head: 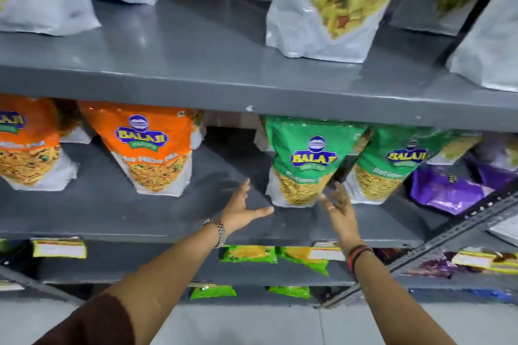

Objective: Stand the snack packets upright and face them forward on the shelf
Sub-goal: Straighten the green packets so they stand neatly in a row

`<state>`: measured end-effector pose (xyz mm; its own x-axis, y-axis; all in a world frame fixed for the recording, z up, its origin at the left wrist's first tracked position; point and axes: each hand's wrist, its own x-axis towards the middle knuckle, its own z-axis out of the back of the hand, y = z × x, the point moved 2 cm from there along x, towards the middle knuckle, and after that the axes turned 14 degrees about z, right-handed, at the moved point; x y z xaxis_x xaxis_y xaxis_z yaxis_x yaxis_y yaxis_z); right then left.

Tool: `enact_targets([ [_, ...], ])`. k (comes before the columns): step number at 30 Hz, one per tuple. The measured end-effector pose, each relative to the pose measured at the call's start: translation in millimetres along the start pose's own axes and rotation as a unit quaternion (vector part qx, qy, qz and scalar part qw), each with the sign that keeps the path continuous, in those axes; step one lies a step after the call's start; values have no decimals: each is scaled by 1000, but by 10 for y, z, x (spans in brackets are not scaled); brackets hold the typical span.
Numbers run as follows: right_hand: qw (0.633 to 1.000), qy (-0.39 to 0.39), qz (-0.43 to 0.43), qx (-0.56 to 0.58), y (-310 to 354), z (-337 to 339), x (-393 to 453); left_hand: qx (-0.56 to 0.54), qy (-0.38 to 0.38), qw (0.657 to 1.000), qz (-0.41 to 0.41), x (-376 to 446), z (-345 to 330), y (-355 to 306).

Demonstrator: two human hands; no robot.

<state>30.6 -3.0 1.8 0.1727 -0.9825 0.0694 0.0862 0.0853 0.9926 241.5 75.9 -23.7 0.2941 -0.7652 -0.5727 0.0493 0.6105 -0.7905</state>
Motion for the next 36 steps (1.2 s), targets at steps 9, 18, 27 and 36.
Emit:
enact_targets([
  [9, 993, 112, 15, 20, -170, 111, 368, 1, -43, 999, 3, 292, -465, -287],
  [18, 995, 101, 3, 16, -165, -180, 328, 4, -79, 997, 0, 284, -239, -262],
  [27, 997, 78, 8, 18, -173, -473, 342, -7, -77, 997, -23, 333, 7, -242],
  [36, 996, 81, -6, -26, -259, -371, 368, 32, -94, 995, -27, 438, 21, -196],
])
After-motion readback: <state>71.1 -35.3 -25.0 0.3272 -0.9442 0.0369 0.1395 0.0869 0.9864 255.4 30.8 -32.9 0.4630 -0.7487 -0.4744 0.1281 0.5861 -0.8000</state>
